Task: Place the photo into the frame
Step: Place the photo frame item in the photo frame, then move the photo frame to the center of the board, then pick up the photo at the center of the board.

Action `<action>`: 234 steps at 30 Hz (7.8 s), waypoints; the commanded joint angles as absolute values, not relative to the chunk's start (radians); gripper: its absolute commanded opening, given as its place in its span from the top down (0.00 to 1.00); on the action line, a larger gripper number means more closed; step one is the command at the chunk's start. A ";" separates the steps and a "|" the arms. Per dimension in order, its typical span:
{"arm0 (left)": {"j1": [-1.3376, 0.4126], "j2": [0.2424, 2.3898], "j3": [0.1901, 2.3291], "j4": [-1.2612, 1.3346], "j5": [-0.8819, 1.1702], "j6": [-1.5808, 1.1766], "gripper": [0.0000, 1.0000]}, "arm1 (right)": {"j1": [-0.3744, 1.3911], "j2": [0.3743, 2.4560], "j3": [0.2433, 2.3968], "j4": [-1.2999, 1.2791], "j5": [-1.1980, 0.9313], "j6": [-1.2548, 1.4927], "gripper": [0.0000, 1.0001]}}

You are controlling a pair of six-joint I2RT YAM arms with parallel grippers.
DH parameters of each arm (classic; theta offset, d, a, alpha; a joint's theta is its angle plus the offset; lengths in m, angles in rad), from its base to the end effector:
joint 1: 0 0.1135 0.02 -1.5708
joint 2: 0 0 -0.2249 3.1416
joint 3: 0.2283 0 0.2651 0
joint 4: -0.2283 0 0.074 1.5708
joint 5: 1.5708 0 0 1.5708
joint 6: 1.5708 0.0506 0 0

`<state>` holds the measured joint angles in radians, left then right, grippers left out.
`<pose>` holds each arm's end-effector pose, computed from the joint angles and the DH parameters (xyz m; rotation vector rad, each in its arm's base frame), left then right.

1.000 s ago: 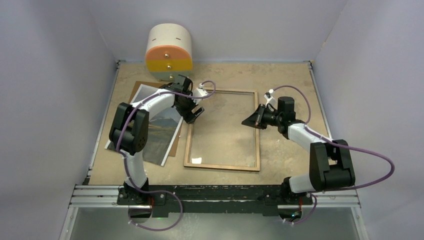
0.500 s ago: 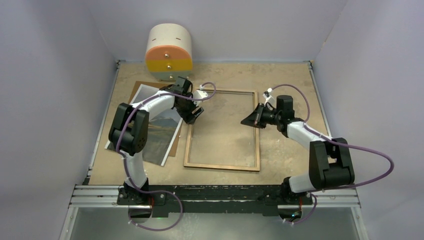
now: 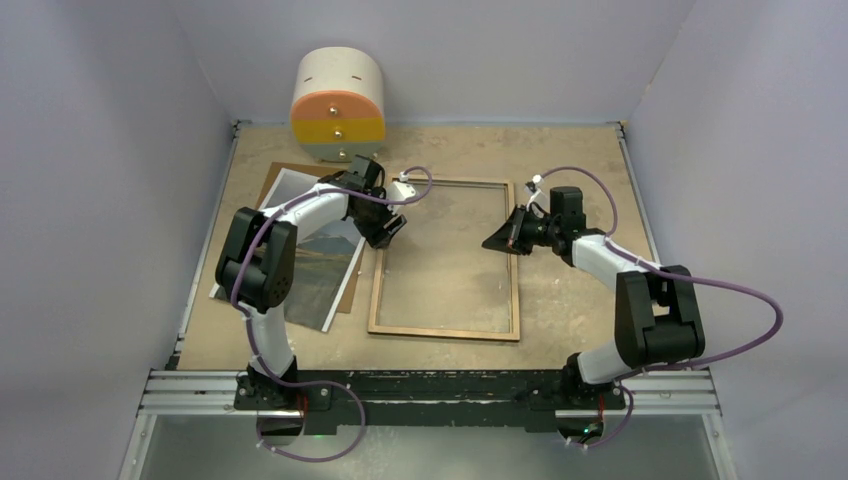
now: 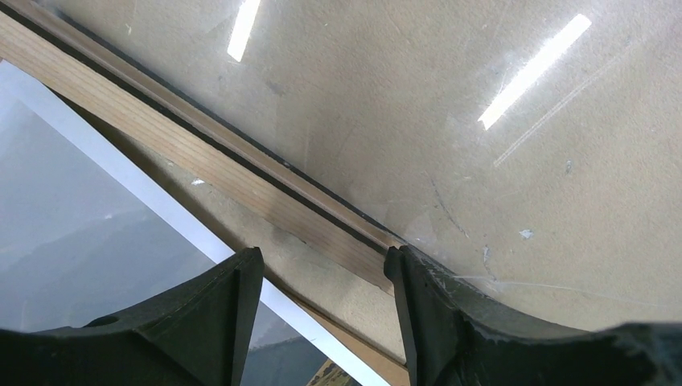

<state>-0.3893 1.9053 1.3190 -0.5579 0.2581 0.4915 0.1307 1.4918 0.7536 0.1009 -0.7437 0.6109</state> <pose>0.3587 -0.1611 0.1211 1.2134 2.3976 -0.3184 0.3158 0.0761 0.1421 0.1051 2.2789 1.2224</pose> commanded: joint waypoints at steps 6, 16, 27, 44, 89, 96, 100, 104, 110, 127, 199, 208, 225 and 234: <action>-0.387 1.882 1.273 -0.563 0.232 0.552 0.35 | 0.140 1.487 0.763 0.108 -0.723 0.599 1.00; -0.352 1.835 1.335 -0.644 0.287 0.589 0.26 | 0.142 1.470 0.781 0.088 -0.673 0.596 0.80; -0.307 1.799 1.383 -0.680 0.327 0.603 0.16 | 0.143 1.472 0.775 0.079 -0.622 0.588 0.49; -0.307 1.836 1.306 -0.592 0.230 0.566 0.15 | 0.172 1.484 0.821 -0.040 -0.439 0.507 0.32; -0.429 1.920 1.314 -0.503 0.121 0.505 0.15 | 0.253 1.314 0.801 -0.143 -0.227 0.555 0.02; -0.469 1.934 1.411 -0.552 0.160 0.460 0.12 | 0.277 1.307 0.745 -0.055 -0.158 0.621 0.09; -0.409 1.871 1.442 -0.614 0.201 0.467 0.07 | 0.372 1.333 0.803 -0.031 -0.080 0.662 0.11; -0.261 1.803 1.479 -0.684 0.211 0.510 0.04 | 0.498 1.434 0.921 -0.004 -0.048 0.712 0.15; 0.010 1.729 1.467 -0.717 0.169 0.593 0.05 | 0.662 1.693 1.199 0.052 -0.049 0.775 0.21; 0.316 1.844 1.249 -0.277 -0.271 0.605 0.17 | 0.755 2.275 1.737 0.025 0.022 0.895 0.25; 0.274 1.906 0.999 -0.127 -0.226 0.775 0.17 | 0.768 2.423 1.801 0.218 0.289 0.872 0.23; 0.273 1.908 0.985 -0.111 -0.224 0.791 0.17 | 0.754 2.455 1.798 0.281 0.260 0.908 0.27; 0.273 1.907 0.961 -0.085 -0.230 0.818 0.17 | 0.746 2.353 1.623 0.675 0.095 0.987 0.39; 0.273 1.901 0.959 -0.087 -0.227 0.821 0.17 | 0.741 2.350 1.599 0.769 0.040 1.029 0.41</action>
<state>0.2726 1.8511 1.0168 0.0486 -0.2962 0.8322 0.7418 2.4229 1.6073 0.6773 0.0711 1.0073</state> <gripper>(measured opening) 0.829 0.592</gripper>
